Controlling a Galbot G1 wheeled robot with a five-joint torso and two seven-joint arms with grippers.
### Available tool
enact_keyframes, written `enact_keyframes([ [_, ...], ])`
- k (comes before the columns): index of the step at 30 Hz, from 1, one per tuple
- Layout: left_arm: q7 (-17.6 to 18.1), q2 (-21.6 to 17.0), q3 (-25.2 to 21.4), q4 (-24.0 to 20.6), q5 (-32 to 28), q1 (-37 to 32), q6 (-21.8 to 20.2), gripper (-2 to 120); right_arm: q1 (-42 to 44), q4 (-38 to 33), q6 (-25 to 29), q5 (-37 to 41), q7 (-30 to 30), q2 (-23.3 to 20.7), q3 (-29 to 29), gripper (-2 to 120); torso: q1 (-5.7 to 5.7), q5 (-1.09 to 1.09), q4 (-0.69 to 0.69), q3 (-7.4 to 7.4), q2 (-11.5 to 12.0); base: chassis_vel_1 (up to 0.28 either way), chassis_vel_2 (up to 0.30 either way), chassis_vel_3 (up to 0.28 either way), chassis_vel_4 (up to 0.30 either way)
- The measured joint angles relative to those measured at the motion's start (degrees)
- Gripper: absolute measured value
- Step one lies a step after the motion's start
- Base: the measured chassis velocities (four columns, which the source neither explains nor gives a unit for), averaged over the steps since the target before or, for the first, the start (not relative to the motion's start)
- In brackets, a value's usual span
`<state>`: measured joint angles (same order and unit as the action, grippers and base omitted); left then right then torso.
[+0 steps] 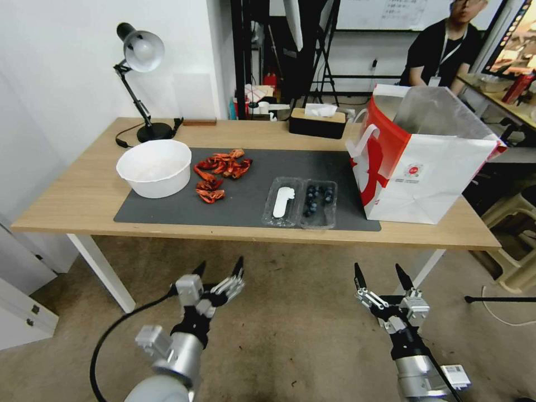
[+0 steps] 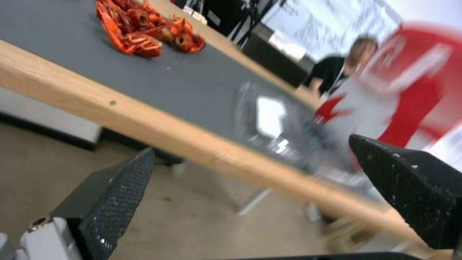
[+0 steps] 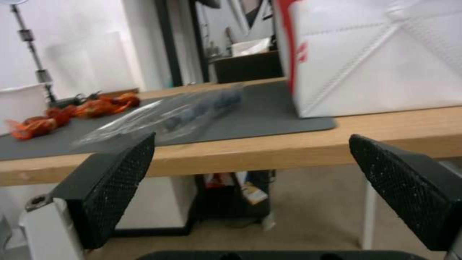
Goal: Close the takeout container lid, then place the container into the takeout bag.
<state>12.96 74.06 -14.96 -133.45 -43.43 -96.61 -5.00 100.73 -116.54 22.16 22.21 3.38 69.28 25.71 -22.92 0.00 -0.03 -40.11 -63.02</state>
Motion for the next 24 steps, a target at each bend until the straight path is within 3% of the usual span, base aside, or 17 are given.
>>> enact_keyframes([
  [2,3.83,0.01,1.09,-2.83,-8.52,1.8,-1.02,100,-2.03,0.23,-1.55,0.67,-0.15,-1.52,-1.76,100,0.0,0.03,0.1,0.0,0.0,0.0,0.0,0.0,0.0],
  [3,3.83,0.01,1.09,-2.83,-8.52,1.8,-1.02,100,-2.03,0.23,-1.55,0.67,-0.15,-1.52,-1.76,100,0.0,0.03,0.1,0.0,0.0,0.0,0.0,0.0,0.0],
  [6,8.8,-0.03,3.57,-2.79,-19.82,8.94,-2.86,100,-1.33,0.02,-1.97,0.88,-0.65,-1.6,-1.73,100,0.0,-0.01,0.0,0.0,0.0,0.0,0.0,0.0,0.0],
  [10,11.25,0.86,5.79,0.04,-25.54,14.76,-3.1,100,-0.17,-0.33,-2.11,0.88,-1.07,-1.27,-1.16,100,0.0,0.0,0.03,0.0,0.0,0.0,0.0,0.0,0.0],
  [24,15.97,4.01,13.03,10.31,-29.12,26.32,-2.12,100,1.47,0.54,-2.03,-0.97,-1.85,0.37,-1.32,100,0.0,0.01,0.03,0.0,0.0,0.0,0.0,0.0,0.0],
])
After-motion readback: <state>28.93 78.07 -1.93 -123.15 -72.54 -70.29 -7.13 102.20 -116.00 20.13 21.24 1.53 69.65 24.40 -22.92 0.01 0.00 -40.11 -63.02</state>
